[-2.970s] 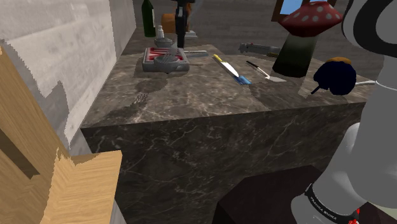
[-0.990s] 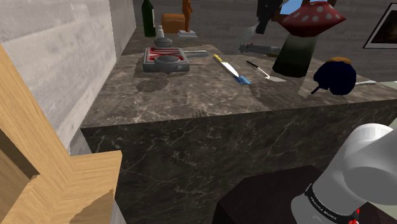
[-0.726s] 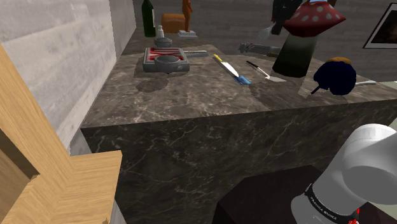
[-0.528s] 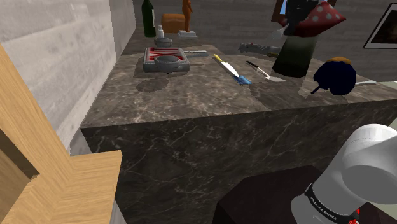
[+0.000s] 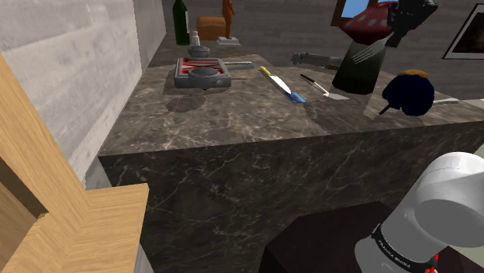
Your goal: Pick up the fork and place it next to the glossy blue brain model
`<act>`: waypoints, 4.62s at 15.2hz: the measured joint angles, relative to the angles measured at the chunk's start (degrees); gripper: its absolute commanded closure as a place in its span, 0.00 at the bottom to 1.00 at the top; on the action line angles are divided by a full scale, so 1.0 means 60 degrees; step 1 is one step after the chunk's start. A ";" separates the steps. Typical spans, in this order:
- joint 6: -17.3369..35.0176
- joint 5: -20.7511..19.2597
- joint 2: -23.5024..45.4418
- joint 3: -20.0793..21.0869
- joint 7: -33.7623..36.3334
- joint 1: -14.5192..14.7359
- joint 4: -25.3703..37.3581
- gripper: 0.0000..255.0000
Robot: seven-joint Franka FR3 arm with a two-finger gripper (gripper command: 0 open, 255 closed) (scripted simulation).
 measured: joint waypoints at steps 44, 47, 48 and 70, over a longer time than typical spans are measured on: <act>0.0710 -0.4051 -0.2808 -0.4230 -0.4314 -0.0953 -0.2133 1.00; 0.0969 -0.4194 -0.3018 -0.4347 -0.4269 -0.1052 -0.2588 1.00; 0.1068 -0.4225 -0.3062 -0.4380 -0.4228 -0.1067 -0.2729 1.00; 0.1722 -0.4613 -0.3482 -0.4751 -0.4127 -0.1270 -0.3768 0.00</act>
